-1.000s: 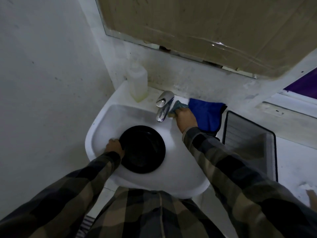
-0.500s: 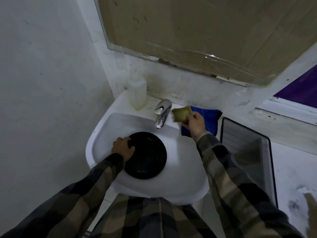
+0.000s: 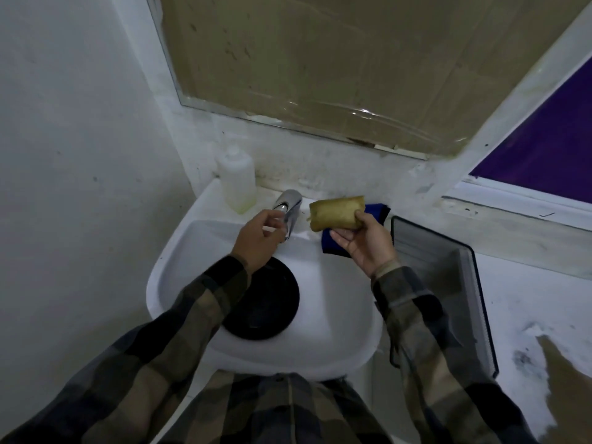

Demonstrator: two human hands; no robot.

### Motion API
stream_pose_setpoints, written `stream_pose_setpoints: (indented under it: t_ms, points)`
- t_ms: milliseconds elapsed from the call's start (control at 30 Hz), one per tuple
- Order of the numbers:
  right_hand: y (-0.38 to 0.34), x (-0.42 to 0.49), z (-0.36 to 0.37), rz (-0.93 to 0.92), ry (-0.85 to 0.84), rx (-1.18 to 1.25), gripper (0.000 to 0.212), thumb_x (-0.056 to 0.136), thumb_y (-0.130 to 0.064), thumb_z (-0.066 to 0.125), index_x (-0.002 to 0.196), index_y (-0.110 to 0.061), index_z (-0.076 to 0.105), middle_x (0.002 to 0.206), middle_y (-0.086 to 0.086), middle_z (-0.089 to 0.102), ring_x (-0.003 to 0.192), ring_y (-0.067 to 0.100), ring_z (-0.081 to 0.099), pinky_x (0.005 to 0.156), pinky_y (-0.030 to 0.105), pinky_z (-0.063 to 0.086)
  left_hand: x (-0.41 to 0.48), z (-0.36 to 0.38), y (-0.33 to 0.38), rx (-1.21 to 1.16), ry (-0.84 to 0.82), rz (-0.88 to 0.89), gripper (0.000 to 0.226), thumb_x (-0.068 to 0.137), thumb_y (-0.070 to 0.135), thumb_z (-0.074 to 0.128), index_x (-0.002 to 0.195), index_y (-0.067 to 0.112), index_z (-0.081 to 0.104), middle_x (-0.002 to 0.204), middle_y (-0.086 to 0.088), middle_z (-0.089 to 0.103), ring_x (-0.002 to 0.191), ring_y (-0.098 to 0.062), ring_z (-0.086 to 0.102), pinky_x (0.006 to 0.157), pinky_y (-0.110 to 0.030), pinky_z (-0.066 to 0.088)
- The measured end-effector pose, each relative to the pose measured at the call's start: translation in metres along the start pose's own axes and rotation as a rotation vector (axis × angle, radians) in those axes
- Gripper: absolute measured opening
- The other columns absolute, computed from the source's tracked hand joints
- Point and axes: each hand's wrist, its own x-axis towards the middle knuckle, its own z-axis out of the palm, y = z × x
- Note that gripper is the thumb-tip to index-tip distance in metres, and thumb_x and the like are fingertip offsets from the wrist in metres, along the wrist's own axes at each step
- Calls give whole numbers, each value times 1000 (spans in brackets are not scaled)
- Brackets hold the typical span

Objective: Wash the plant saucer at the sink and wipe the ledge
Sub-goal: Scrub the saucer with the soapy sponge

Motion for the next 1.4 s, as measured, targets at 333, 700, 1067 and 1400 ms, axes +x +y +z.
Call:
stream_pose_setpoints:
  t_ms: [333, 700, 1067, 1400]
  points:
    - [23, -1, 71, 65, -141, -5, 18, 96, -11, 44, 84, -6, 57, 70, 8, 60, 49, 11, 59, 54, 22, 49, 45, -77, 35, 158, 351, 222, 26, 90, 1, 50, 103, 19, 64, 100, 2, 63, 82, -10, 55, 69, -6, 41]
    - [36, 31, 133, 75, -39, -207, 5, 91, -10, 56, 95, -13, 55, 86, 8, 55, 77, 20, 54, 90, 47, 51, 96, -116, 54, 439, 120, 305, 38, 93, 4, 47, 129, 15, 54, 134, -6, 50, 117, -22, 49, 95, -23, 40]
    - [36, 48, 148, 78, 33, -203, 26, 95, -12, 51, 120, -12, 47, 121, 17, 56, 102, 36, 59, 75, 52, 55, 111, -129, 57, 559, 20, 412, 34, 94, 6, 47, 128, 9, 55, 130, -12, 54, 118, -26, 51, 102, -30, 39]
    - [27, 60, 179, 172, 12, -139, 53, 89, -42, 55, 134, -17, 44, 134, 14, 49, 111, 36, 57, 61, 46, 57, 126, -116, 86, 33, 64, -168, 24, 91, 36, 57, 97, 13, 60, 109, -10, 63, 95, -27, 57, 83, -35, 48]
